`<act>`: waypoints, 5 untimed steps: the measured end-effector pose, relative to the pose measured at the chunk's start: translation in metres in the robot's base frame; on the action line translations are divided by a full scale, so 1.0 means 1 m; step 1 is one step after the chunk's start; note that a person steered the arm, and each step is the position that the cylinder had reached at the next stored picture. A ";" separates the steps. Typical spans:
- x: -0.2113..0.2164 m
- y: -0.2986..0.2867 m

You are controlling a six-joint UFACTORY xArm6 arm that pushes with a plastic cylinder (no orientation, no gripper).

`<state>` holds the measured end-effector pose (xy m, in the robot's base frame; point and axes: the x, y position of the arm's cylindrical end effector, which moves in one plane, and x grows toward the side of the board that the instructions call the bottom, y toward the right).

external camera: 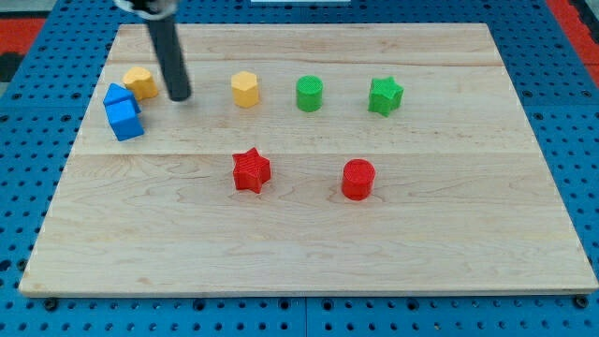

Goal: Push the blue cube left to the red star

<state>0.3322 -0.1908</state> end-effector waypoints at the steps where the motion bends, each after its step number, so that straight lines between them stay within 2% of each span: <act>1: -0.012 -0.041; 2: -0.013 -0.052; 3: 0.004 -0.047; 4: 0.051 -0.043; 5: 0.095 -0.014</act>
